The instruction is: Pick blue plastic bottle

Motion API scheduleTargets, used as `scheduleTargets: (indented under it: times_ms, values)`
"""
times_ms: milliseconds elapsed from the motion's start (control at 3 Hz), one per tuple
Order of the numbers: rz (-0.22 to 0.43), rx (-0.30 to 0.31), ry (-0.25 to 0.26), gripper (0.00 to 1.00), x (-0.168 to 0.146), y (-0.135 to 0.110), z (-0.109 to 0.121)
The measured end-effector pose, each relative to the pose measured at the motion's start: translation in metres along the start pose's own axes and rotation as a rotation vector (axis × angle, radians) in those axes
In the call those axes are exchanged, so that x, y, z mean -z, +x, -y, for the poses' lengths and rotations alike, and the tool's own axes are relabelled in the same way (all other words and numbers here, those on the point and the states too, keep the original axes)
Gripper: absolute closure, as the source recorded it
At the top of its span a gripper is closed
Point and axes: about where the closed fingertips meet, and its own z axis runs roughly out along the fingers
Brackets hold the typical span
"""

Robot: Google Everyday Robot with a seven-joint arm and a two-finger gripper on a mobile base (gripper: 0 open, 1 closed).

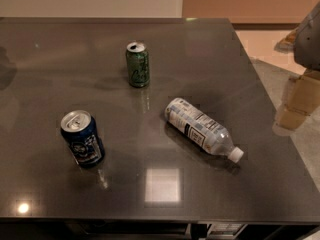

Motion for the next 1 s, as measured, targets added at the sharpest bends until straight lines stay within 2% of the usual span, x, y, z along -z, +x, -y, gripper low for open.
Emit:
scheduleTargets:
  times_ms: [333,1000]
  values:
    - [-0.014,-0.053,-0.015,0.0,-0.01,-0.008,-0.002]
    - [-0.081,-0.204,-0.062,0.0,-0.057,-0.038,-0.007]
